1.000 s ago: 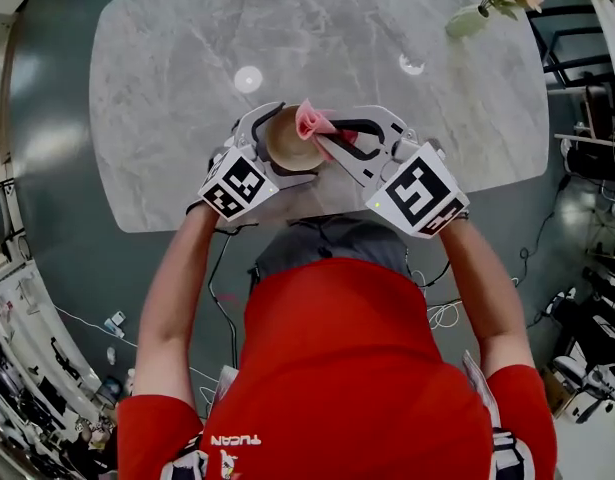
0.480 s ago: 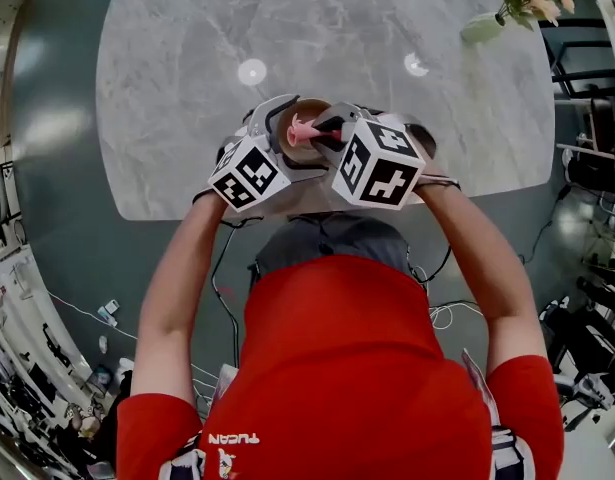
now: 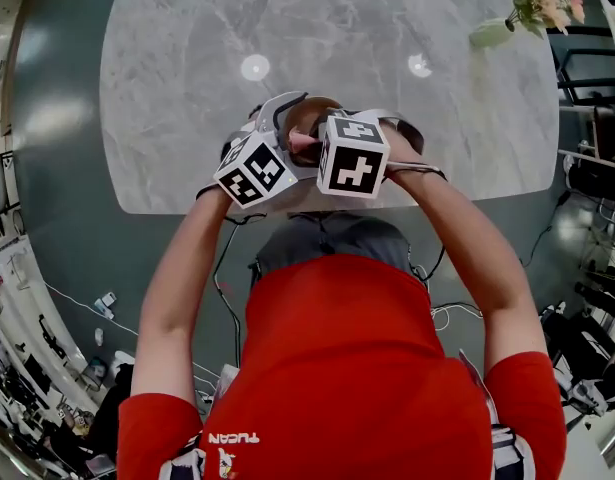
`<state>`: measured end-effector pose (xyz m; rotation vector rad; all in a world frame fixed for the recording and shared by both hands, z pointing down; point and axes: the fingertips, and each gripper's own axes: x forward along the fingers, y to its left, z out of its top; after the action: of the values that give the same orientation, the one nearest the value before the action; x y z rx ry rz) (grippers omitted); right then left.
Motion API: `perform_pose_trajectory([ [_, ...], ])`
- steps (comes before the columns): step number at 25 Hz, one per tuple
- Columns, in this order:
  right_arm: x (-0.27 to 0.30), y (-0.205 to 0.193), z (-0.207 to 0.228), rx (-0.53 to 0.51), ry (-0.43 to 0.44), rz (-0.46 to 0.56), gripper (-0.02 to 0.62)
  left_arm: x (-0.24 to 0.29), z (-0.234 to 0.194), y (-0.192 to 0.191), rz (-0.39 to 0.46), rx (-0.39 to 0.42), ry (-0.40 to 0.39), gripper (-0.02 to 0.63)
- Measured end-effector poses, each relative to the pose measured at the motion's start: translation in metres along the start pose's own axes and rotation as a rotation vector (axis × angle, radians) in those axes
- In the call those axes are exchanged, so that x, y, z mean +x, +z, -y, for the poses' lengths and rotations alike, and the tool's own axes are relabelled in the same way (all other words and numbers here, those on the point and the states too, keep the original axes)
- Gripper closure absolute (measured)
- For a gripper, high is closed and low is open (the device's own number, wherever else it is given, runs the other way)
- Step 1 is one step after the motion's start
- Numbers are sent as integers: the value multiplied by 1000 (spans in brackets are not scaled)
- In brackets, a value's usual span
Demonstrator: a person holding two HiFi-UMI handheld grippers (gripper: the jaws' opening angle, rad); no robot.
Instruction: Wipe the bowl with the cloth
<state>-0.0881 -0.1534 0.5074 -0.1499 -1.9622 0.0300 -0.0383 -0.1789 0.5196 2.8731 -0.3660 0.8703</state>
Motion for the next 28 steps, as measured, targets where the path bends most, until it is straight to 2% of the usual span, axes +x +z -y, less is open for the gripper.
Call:
perform_pose_trajectory([
  [5,9,9,11,35,-31,17,574,0,0,0,-5,0,1,23],
  [12,6,2,42,173,-180,8,574,0,0,0,-7,-2,2,23],
  [18,-7,-11,57,237,-288,-36,574,-1,0,-1,-7,-2,2,23],
  [23,-16,-24,56,299,-282,-51,574,0,0,-1,-8,-2,1,23],
  [28,-17,-30,38,291,-214,-69,574,0,0,-1,-8,-2,-3,23],
])
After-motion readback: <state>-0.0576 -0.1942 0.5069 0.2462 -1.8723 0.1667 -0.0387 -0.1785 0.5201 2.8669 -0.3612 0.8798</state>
